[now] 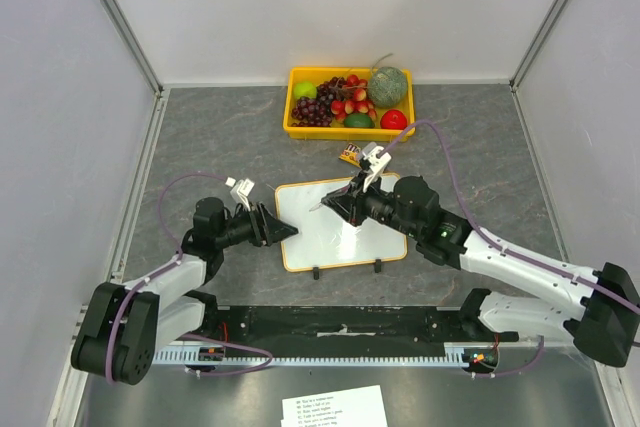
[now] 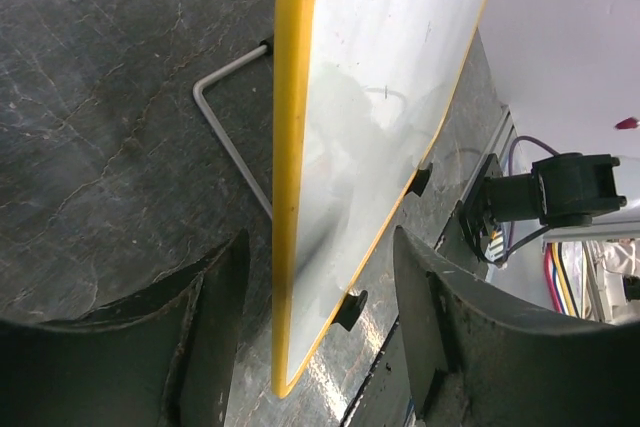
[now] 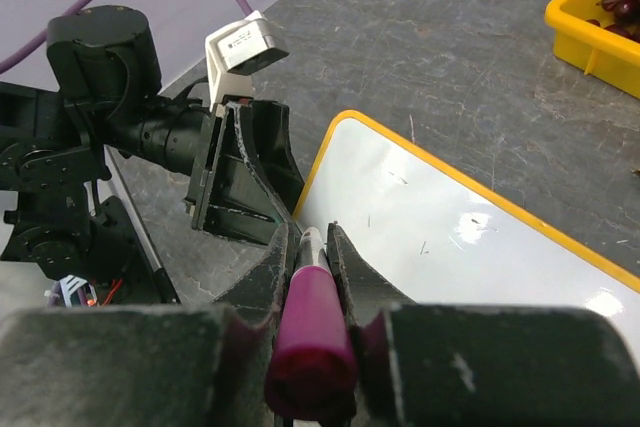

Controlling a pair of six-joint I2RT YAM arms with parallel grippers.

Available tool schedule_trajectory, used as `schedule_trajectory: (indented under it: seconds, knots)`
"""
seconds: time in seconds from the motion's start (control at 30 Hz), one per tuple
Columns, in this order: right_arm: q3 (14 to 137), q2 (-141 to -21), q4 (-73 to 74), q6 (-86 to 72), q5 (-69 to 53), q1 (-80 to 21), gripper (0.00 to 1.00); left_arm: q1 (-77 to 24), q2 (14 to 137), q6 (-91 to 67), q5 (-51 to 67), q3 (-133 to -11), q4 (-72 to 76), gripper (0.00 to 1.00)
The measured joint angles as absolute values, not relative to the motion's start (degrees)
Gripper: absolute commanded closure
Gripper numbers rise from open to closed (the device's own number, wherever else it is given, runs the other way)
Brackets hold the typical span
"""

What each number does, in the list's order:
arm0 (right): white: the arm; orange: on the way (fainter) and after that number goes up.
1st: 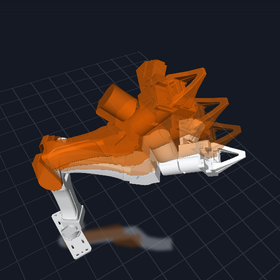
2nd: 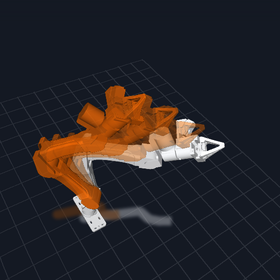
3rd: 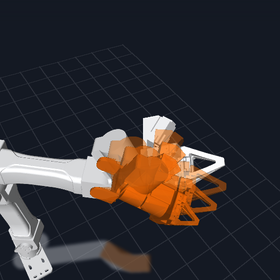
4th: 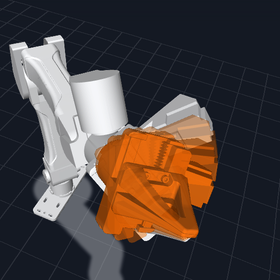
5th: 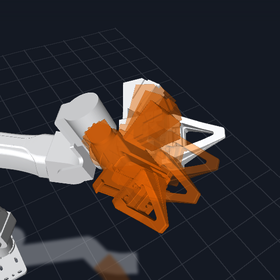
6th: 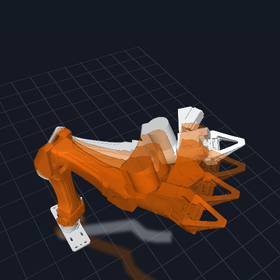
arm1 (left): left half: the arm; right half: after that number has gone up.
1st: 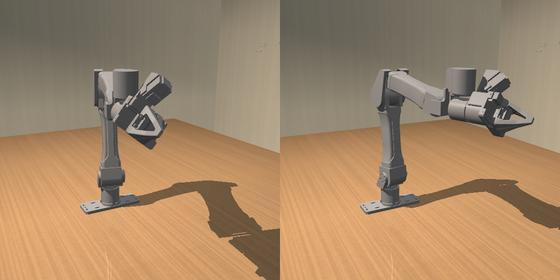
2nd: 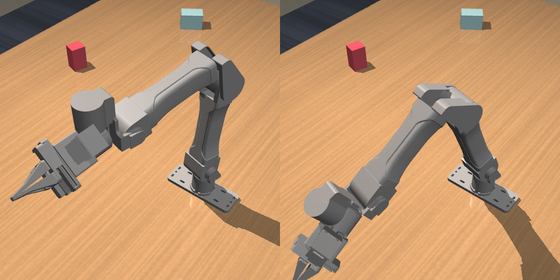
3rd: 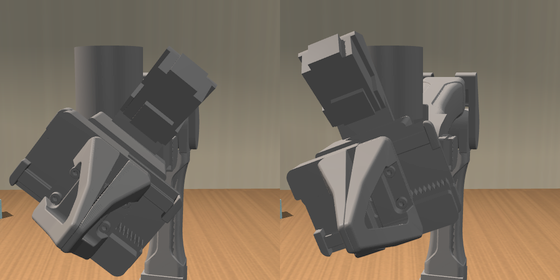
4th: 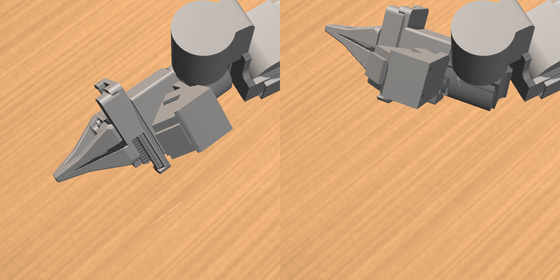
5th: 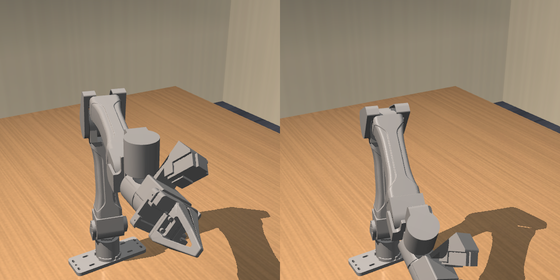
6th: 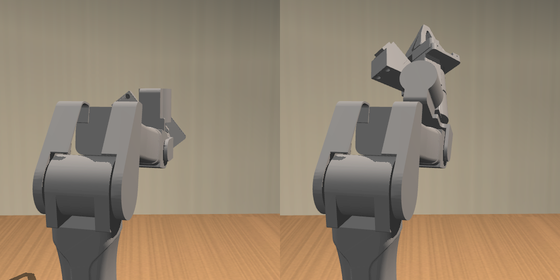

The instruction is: Write a sentence on the whiteboard

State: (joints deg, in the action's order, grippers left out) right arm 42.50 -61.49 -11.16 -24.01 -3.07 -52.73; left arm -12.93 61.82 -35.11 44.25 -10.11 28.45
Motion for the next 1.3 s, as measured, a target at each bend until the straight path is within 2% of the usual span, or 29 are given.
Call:
schedule_trajectory:
  seconds: [0.13,0.3,0.4,0.53,0.73,0.87,1.3]
  knots:
    - [42.7,-63.5,-12.4,-23.5,-2.2,-53.9,1.00,-12.9,61.2,-35.1,44.2,-9.9,28.7,0.40]
    - [42.7,-65.9,-13.3,-23.3,-0.7,-55.0,1.00,-13.0,61.4,-35.1,44.4,-9.8,29.1,0.53]
    - [42.7,-66.7,-13.9,-23.0,0.4,-55.6,1.00,-13.0,62.3,-35.0,44.7,-9.8,29.3,0.67]
    - [43.2,-67.6,-14.9,-22.4,1.9,-56.4,1.00,-12.9,63.6,-34.9,44.6,-9.8,29.2,0.79]
    - [45.1,-70.3,-16.5,-20.9,3.6,-57.1,1.00,-13.0,65.3,-34.9,46.7,-10.7,29.7,0.93]
    - [45.7,-71.7,-16.8,-19.6,5.0,-57.9,1.00,-13.0,65.4,-34.9,46.6,-10.7,29.6,0.98]
    - [47.7,-76.5,-16.9,-16.8,7.5,-59.2,1.00,-13.0,62.5,-34.6,45.2,-10.7,27.5,0.98]
